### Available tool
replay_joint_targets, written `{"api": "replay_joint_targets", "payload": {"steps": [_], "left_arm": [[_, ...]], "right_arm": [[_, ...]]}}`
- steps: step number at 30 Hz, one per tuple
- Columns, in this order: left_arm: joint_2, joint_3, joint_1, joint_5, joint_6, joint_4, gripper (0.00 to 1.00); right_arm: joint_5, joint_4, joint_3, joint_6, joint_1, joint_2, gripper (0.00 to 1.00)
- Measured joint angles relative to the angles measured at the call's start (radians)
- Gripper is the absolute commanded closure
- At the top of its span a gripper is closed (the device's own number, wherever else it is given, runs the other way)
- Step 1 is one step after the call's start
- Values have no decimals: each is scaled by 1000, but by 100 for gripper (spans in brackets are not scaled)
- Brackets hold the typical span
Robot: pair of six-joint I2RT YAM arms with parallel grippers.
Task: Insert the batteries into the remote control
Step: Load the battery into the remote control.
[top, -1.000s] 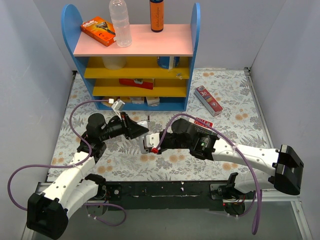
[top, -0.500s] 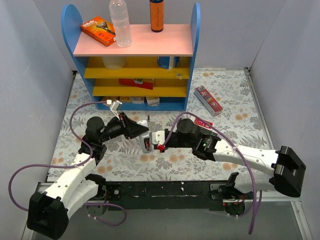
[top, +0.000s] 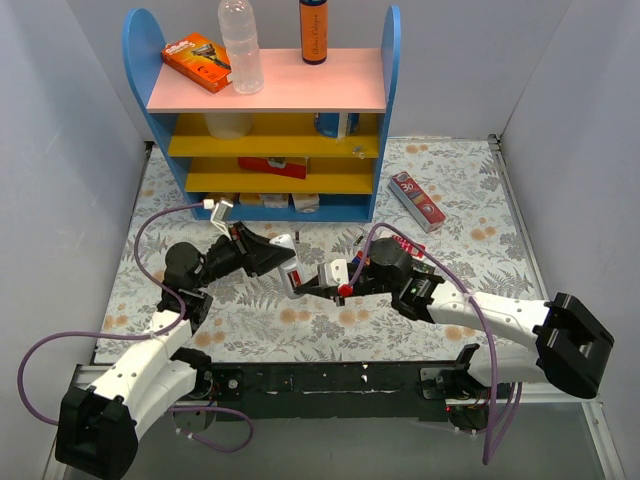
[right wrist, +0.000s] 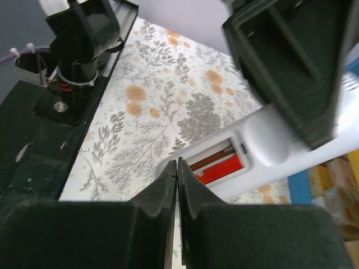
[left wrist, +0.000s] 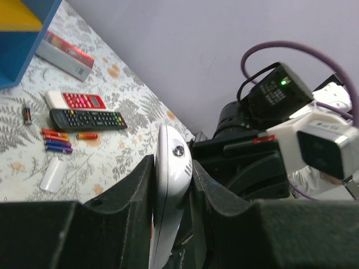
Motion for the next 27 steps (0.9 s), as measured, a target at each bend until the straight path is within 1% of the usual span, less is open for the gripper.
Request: {"api": "replay_joint_targets", "payload": {"steps": [5,9,12,13,14,16,18,21,23,27], "left_arm": [[-11,-10,3,2,1,55,100],[-19,-8,3,-6,30,12,100],[-34,11,2,-38,101,-106,100],[-36,24,0,-58,126,-154,100],[-37,40,-2,-79,152,-202,100],[-40,75,-9,-117,192,-302,100],[-43,107,-17,-168,236,-388,100],[-43,139,-19,-254,281,-496,100],[-43,147,-19,-304,305,-552,100],[-39,147,-19,-352,336,-628,100]], "right_arm": [[-41,27,-19,20,-14,11,83],[-51,20,-19,42,-16,10,76],[-43,-8,-27,64,-26,1,59],[-34,-22,-29,71,-30,-6,51],[-17,-36,-32,83,-35,-16,47],[42,-83,-34,109,-50,-39,41],[105,-134,-34,142,-64,-61,37],[227,-230,-32,225,-85,-95,36],[307,-311,-23,281,-98,-103,30],[485,-506,-3,388,-169,-100,30]]}}
